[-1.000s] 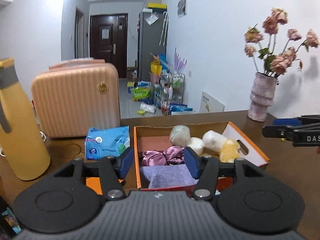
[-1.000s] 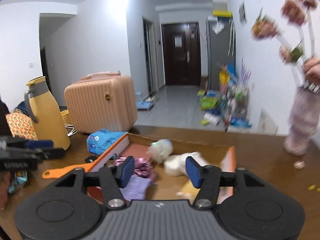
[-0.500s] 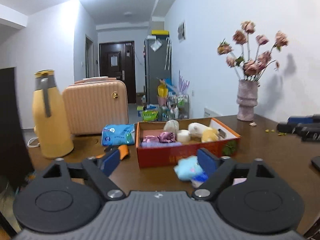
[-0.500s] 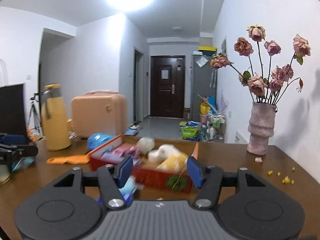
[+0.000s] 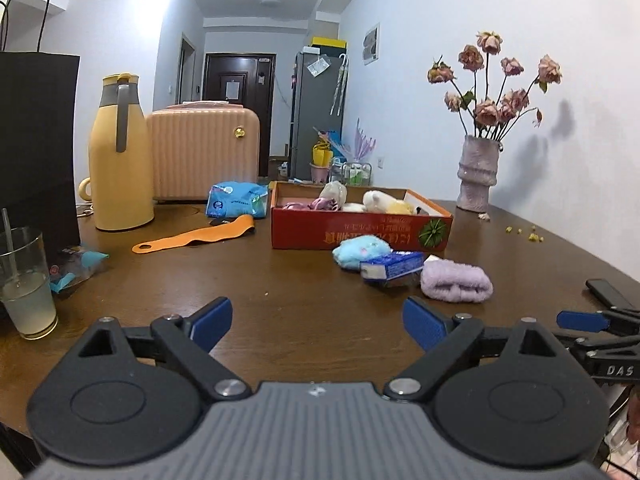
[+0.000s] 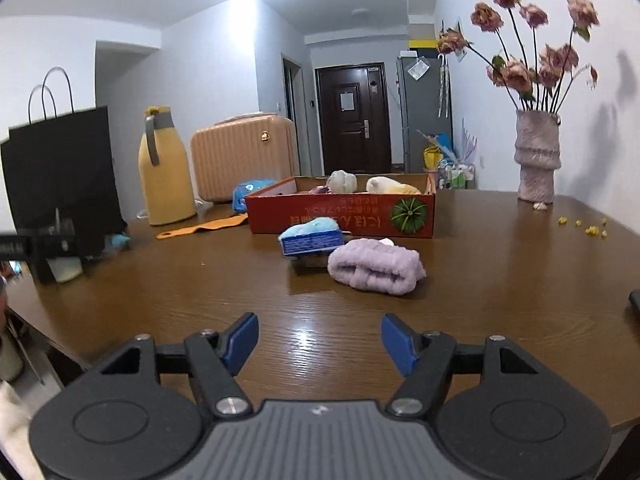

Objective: Organize soft objects
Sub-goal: 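Move both tools back toward the lilac fuzzy towel, then close both tools on the lilac fuzzy towel, then lift the lilac towel with both tools and carry it into the box, then open both tools to release the lilac towel in the box, then move both tools back toward the light-blue plush toy, then close both tools on the light-blue plush toy, then lift the light-blue plush toy with both tools toward the box, then lower the plush toy into the box and open both tools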

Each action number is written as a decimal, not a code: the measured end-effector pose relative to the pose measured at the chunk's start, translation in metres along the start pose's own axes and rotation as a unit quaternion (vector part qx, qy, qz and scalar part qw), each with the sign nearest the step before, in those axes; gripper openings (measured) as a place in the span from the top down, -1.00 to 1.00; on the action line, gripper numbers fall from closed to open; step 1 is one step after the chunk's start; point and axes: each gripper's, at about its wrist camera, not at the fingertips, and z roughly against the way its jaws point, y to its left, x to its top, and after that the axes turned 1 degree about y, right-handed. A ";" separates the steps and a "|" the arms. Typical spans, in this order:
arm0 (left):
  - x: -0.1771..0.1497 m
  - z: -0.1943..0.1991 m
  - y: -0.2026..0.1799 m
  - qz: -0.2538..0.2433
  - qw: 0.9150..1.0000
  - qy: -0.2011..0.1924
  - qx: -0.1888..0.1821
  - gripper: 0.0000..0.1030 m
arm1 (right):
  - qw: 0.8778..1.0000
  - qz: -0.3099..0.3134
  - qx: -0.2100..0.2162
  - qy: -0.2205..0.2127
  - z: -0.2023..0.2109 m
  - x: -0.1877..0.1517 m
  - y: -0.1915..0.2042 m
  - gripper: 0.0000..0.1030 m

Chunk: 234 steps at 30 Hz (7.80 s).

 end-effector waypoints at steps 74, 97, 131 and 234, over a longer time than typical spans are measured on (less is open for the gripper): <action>0.162 -0.343 -0.068 0.128 0.961 0.152 -0.193 0.52 | 0.997 -0.078 0.000 0.031 -0.232 0.206 -0.123 0.67; 0.181 -0.337 -0.059 0.035 0.982 0.140 -0.119 -0.34 | 0.993 -0.035 -0.078 0.076 -0.255 0.231 -0.125 -0.10; 0.024 -0.041 -0.020 0.017 0.997 0.059 -0.047 -0.82 | 1.000 0.014 0.016 0.012 -0.018 0.048 -0.022 -0.50; 0.121 -0.419 0.004 0.064 0.963 0.204 -0.162 0.08 | 0.966 -0.162 0.064 0.190 -0.403 0.183 -0.106 0.25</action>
